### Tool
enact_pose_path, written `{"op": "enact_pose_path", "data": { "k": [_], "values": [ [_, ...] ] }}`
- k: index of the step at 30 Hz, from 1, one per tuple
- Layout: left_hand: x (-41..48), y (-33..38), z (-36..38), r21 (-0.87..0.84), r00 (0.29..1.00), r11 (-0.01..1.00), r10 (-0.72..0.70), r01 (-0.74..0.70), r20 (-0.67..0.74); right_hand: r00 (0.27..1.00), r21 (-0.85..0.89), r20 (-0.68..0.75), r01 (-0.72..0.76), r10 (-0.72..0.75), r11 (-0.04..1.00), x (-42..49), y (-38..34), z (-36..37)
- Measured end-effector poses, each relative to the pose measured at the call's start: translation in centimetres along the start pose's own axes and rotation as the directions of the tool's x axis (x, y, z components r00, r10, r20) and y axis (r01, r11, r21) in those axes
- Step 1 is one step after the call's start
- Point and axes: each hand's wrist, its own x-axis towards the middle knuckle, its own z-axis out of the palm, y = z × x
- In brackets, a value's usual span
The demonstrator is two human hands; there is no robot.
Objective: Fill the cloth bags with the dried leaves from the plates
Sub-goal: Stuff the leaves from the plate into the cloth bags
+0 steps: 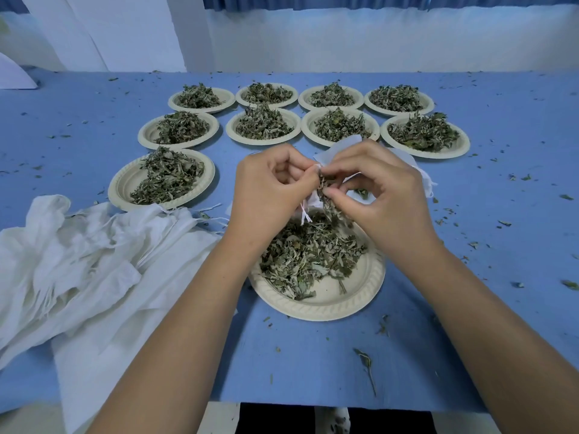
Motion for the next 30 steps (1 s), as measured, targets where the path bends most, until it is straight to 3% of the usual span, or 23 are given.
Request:
{"op": "enact_pose_path", "data": {
  "k": [7, 14, 16, 23, 25, 30],
  "values": [
    [0.2, 0.2, 0.1, -0.057, 0.996, 0.996, -0.074, 0.072, -0.046, 0.989, -0.111, -0.112, 0.079, -0.092, 0.991, -0.1, -0.2, -0.1],
    [0.6, 0.1, -0.2, -0.103, 0.983, 0.986, -0.14, 0.128, -0.117, 0.974, -0.173, 0.209, 0.121, -0.084, 0.977, 0.0, 0.2, -0.6],
    [0.7, 0.0, -0.3, -0.107, 0.985, 0.987, -0.134, 0.122, -0.112, 0.969, -0.179, 0.234, 0.116, -0.073, 0.977, 0.2, 0.4, -1.0],
    [0.2, -0.1, 0.2, -0.046, 0.997, 0.997, -0.066, 0.064, -0.042, 0.996, 0.001, -0.055, 0.073, -0.073, 0.997, 0.1, 0.0, -0.5],
    [0.1, -0.1, 0.3, -0.059, 0.999, 0.997, -0.042, 0.042, -0.008, 0.99, -0.075, -0.094, 0.094, -0.101, 0.993, 0.1, -0.1, -0.3],
    [0.0, 0.0, 0.2, -0.067, 0.999, 0.997, -0.03, 0.029, -0.012, 0.989, -0.325, 0.022, 0.145, -0.146, 0.934, 0.1, 0.1, -0.2]
  ]
}}
